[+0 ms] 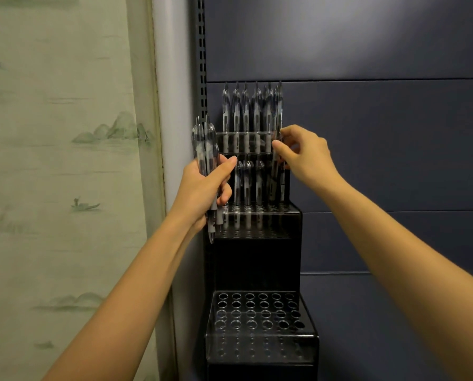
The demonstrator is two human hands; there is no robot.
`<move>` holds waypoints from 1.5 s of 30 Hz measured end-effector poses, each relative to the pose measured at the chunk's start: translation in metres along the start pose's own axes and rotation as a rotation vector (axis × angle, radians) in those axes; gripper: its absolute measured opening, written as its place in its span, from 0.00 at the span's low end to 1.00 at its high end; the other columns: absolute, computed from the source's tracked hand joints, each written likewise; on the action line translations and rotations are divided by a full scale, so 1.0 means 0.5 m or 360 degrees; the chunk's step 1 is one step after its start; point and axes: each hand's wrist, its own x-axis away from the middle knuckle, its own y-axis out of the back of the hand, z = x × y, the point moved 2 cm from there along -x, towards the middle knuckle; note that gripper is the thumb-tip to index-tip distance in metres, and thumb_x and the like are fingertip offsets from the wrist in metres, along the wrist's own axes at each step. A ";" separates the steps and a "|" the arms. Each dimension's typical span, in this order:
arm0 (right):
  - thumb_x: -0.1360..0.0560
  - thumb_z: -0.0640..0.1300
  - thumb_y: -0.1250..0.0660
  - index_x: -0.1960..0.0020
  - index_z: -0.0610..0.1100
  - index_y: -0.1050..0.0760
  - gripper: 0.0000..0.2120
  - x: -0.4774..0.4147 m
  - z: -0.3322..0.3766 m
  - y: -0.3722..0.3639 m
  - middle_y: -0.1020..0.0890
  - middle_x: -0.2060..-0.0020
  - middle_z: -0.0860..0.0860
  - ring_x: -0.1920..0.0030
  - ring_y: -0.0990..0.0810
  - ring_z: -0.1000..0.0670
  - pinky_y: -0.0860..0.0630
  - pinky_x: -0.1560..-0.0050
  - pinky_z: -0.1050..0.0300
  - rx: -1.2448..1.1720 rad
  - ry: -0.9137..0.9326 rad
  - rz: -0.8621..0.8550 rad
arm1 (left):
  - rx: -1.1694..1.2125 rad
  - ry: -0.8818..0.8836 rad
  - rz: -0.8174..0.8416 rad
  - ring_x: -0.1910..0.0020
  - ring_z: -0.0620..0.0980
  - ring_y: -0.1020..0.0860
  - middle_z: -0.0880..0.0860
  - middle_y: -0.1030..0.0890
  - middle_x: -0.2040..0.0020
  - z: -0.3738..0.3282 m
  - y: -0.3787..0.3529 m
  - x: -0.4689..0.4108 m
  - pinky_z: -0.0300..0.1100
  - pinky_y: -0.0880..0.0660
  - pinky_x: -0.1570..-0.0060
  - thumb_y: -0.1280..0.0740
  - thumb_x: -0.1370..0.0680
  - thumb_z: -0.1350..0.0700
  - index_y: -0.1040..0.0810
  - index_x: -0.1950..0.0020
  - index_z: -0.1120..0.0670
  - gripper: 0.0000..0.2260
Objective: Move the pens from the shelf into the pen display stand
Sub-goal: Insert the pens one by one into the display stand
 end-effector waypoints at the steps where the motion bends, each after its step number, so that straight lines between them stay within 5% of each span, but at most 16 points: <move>1: 0.21 0.49 0.37 0.40 0.45 0.25 0.12 0.001 -0.003 -0.005 0.22 0.58 0.53 0.52 0.20 0.47 0.23 0.45 0.44 0.0000 -0.0010 0.0015 | -0.0003 0.0000 -0.0005 0.80 0.45 0.34 0.47 0.33 0.74 0.000 0.000 -0.001 0.35 0.36 0.79 0.34 0.22 0.57 0.30 0.61 0.54 0.09; 7: 0.22 0.49 0.35 0.40 0.44 0.25 0.14 0.002 -0.011 -0.011 0.21 0.58 0.53 0.51 0.19 0.46 0.25 0.42 0.43 0.0059 -0.0030 0.0027 | -0.0001 -0.0010 -0.0011 0.80 0.46 0.33 0.48 0.33 0.74 -0.001 0.000 -0.003 0.35 0.36 0.79 0.34 0.22 0.57 0.30 0.61 0.54 0.09; 20: 0.24 0.47 0.32 0.37 0.44 0.27 0.17 0.028 -0.021 -0.033 0.20 0.56 0.51 0.53 0.19 0.49 0.30 0.51 0.59 0.0244 -0.0005 0.0169 | -0.0022 -0.0004 0.0005 0.80 0.45 0.33 0.46 0.32 0.75 -0.003 -0.008 -0.003 0.35 0.36 0.78 0.33 0.22 0.56 0.29 0.60 0.54 0.08; 25: 0.25 0.48 0.30 0.41 0.46 0.30 0.15 0.039 -0.023 -0.034 0.22 0.58 0.54 0.54 0.20 0.48 0.24 0.52 0.51 0.0255 -0.0004 0.0079 | -0.0011 0.0005 0.0019 0.80 0.45 0.33 0.46 0.32 0.75 -0.005 -0.020 -0.001 0.34 0.36 0.79 0.33 0.22 0.56 0.30 0.60 0.54 0.09; 31: 0.24 0.52 0.34 0.44 0.48 0.30 0.12 0.044 -0.015 -0.019 0.23 0.56 0.56 0.55 0.23 0.50 0.29 0.57 0.54 0.0364 0.0011 0.0115 | 0.0021 0.0005 0.0037 0.80 0.45 0.33 0.46 0.32 0.75 -0.008 -0.036 0.004 0.34 0.36 0.79 0.33 0.22 0.56 0.30 0.61 0.54 0.10; 36: 0.21 0.51 0.39 0.47 0.49 0.23 0.09 0.038 0.031 0.011 0.23 0.58 0.58 0.61 0.27 0.58 0.32 0.57 0.60 -0.0034 0.0096 0.0029 | 0.0003 0.0013 0.0074 0.80 0.45 0.32 0.47 0.31 0.74 -0.011 -0.043 0.003 0.34 0.36 0.80 0.33 0.22 0.56 0.30 0.59 0.55 0.08; 40: 0.23 0.54 0.35 0.53 0.47 0.18 0.12 0.054 0.091 0.014 0.18 0.63 0.54 0.62 0.22 0.52 0.26 0.59 0.58 -0.0422 0.0213 0.0179 | -0.0011 0.0019 0.0068 0.81 0.45 0.34 0.44 0.30 0.77 -0.013 -0.055 0.004 0.34 0.37 0.81 0.34 0.22 0.58 0.30 0.60 0.55 0.08; 43: 0.31 0.58 0.28 0.56 0.51 0.19 0.11 0.054 0.106 0.006 0.19 0.66 0.58 0.67 0.25 0.62 0.26 0.61 0.67 -0.0359 0.0208 0.0150 | -0.0058 0.0029 0.0023 0.81 0.44 0.33 0.43 0.29 0.78 -0.012 -0.062 0.005 0.35 0.38 0.81 0.36 0.21 0.61 0.26 0.51 0.58 0.01; 45: 0.32 0.59 0.27 0.57 0.53 0.22 0.11 0.050 0.106 0.002 0.20 0.66 0.58 0.64 0.23 0.62 0.21 0.56 0.61 -0.0271 0.0188 0.0104 | -0.0091 0.0026 0.0018 0.81 0.45 0.34 0.42 0.28 0.77 -0.013 -0.065 0.005 0.35 0.38 0.81 0.37 0.21 0.61 0.26 0.46 0.59 0.05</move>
